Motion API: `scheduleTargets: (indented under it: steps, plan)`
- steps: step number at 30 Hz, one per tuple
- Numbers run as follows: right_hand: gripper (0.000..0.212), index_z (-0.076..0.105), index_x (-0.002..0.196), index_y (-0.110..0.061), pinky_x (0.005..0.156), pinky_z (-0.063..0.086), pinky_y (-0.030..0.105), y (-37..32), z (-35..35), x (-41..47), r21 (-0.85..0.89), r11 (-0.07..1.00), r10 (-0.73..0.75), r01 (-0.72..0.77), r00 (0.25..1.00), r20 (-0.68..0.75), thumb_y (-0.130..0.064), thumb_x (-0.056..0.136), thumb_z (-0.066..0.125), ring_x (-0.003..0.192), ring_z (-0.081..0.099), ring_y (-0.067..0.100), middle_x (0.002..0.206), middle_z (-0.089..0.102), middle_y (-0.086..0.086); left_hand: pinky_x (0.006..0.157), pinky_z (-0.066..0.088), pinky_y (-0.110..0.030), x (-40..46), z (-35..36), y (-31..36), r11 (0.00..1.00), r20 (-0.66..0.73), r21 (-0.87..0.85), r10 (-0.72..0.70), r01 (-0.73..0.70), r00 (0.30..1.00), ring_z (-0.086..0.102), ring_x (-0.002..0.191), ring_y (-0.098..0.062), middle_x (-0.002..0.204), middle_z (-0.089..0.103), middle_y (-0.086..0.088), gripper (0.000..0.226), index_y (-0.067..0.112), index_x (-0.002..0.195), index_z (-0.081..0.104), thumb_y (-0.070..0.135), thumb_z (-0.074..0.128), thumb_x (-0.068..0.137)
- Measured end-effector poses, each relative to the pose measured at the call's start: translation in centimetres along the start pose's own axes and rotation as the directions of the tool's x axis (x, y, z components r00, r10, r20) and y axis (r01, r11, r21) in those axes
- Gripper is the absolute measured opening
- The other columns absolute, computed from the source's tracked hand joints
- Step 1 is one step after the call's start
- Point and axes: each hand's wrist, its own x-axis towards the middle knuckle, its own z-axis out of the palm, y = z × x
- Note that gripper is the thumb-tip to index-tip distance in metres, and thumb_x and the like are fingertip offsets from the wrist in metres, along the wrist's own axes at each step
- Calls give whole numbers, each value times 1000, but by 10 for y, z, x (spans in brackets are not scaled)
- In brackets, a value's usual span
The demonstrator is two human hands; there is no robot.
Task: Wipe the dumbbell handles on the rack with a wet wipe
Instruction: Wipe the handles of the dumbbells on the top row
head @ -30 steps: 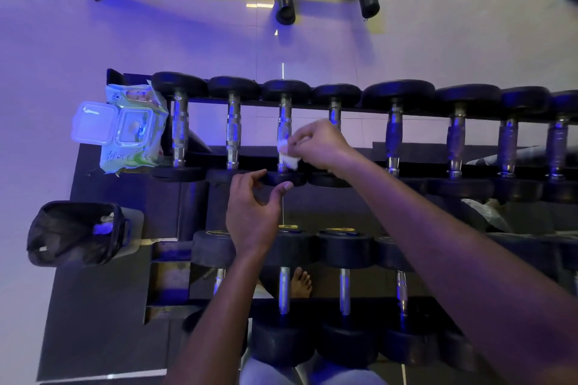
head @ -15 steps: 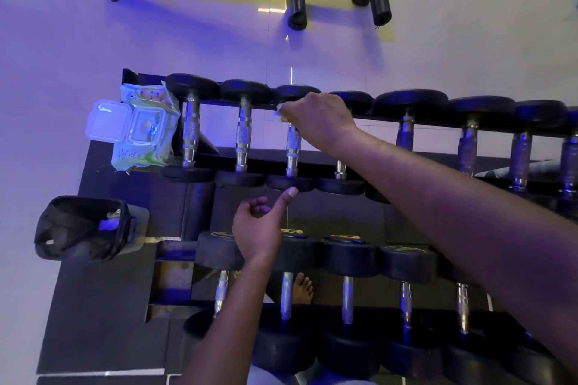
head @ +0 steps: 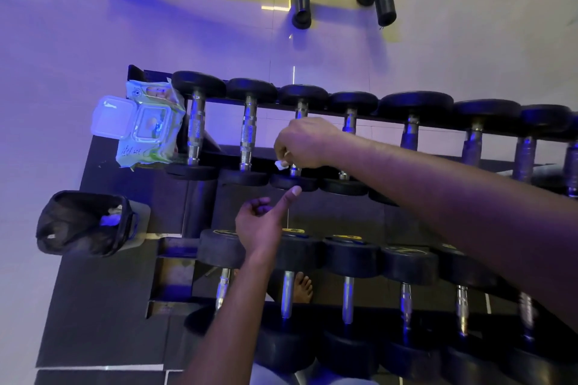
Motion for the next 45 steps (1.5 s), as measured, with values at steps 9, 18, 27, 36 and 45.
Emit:
scheduleTargets:
  steps: [9, 18, 27, 36, 45]
  plan:
    - [7, 82, 95, -27, 87, 60, 34, 14, 36, -18, 639, 767, 190, -62, 973, -133, -32, 92, 79, 88, 71, 1, 91, 77, -15, 111, 57, -51, 1, 3, -9, 998, 195, -54, -19, 30, 981, 71, 120, -9, 128, 76, 11, 90, 25, 134, 68, 64, 102, 61]
    - [7, 81, 99, -27, 77, 58, 30, 31, 53, -25, 819, 570, 546, 65, 715, -437, -30, 93, 79, 81, 71, 6, 87, 77, -15, 66, 56, -23, 13, 13, -16, 942, 291, -304, -48, 140, 956, 72, 83, -15, 96, 73, 2, 58, 10, 112, 73, 39, 98, 68]
    - [9, 80, 100, -26, 78, 58, 36, 37, 56, -17, 817, 575, 595, 52, 659, -460, -31, 95, 76, 80, 70, 5, 88, 77, -16, 76, 57, -22, 13, 16, -13, 965, 380, -257, 56, 47, 923, 77, 100, -10, 109, 79, 5, 54, 19, 118, 71, 38, 98, 75]
    - [10, 79, 99, -27, 71, 56, 36, 32, 60, -11, 741, 671, 604, 0, 580, -546, -32, 97, 71, 73, 68, 5, 84, 76, -13, 94, 58, -33, 22, 16, -19, 935, 358, -333, 2, 125, 934, 71, 97, -22, 96, 73, -7, 55, 4, 110, 77, 31, 101, 68]
    - [11, 78, 99, -28, 68, 55, 36, 26, 58, -7, 726, 684, 637, -68, 541, -549, -34, 97, 68, 72, 67, 9, 85, 75, -12, 96, 58, -39, 27, 14, -24, 978, 375, -205, 40, 41, 926, 76, 105, -22, 111, 80, 0, 80, 8, 123, 69, 55, 102, 67]
